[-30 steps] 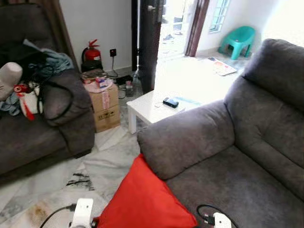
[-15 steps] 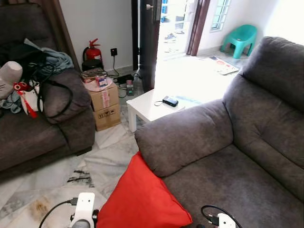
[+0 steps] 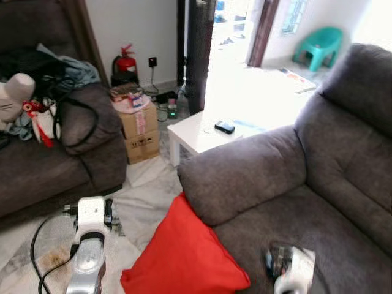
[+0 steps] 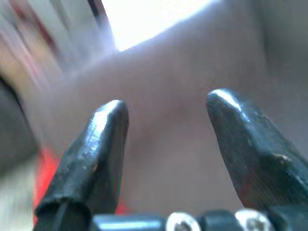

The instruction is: Move the pillow to the sofa from floor

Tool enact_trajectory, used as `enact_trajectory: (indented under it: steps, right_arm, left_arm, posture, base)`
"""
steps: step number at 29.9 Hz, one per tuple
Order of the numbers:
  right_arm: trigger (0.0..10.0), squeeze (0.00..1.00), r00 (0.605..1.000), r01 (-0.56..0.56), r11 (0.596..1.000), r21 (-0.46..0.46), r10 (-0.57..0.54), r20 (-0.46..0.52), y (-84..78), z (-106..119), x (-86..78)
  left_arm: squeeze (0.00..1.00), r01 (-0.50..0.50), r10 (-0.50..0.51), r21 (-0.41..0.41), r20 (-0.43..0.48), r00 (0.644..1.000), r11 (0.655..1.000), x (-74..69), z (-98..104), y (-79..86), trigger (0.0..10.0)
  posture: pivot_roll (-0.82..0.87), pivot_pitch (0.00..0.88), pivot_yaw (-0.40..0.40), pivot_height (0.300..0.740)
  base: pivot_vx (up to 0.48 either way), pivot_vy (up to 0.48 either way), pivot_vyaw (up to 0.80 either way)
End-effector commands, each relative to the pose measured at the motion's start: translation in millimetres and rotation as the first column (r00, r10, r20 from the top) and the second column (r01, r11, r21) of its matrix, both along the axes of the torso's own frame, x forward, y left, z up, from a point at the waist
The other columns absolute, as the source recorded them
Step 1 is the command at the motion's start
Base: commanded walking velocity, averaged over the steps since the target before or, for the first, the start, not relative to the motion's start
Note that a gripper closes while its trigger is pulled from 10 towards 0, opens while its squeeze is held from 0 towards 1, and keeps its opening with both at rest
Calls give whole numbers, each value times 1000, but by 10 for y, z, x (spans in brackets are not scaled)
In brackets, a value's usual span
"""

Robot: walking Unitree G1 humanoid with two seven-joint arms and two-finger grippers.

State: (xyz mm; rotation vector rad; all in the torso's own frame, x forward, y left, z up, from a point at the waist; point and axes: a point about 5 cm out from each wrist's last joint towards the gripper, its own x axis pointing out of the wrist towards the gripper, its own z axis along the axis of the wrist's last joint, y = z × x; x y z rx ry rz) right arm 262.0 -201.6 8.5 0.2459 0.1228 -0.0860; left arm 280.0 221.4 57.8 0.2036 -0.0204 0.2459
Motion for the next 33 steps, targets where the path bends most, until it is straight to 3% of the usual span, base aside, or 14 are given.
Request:
enact_trajectory:
  steps: [1,7,21,33]
  right_arm:
    - [10000,0,998,10,1000,-4,-10,66,-16,98,4]
    - [10000,0,984,16,999,-35,-10,180,27,346,84]
    - [10000,0,989,-44,999,-20,47,142,183,351,-6]
    - [10000,0,990,-42,999,-25,45,131,162,404,12]
  left_arm:
    - [0,26,-26,36,14,1000,999,-3,49,-26,10000]
    - [0,70,-74,46,95,993,996,4,276,-165,10000]
    - [0,50,-55,54,91,994,997,-45,340,-139,10000]
    - [0,57,-60,40,69,996,998,-51,324,-145,10000]
  posture:
    - [43,0,-44,740]
    - [50,0,-46,740]
    - [57,0,-55,740]
    - [48,0,-55,740]
  base:
    - [0,0,0]
    - [0,0,0]
    - [0,0,0]
    - [0,0,0]
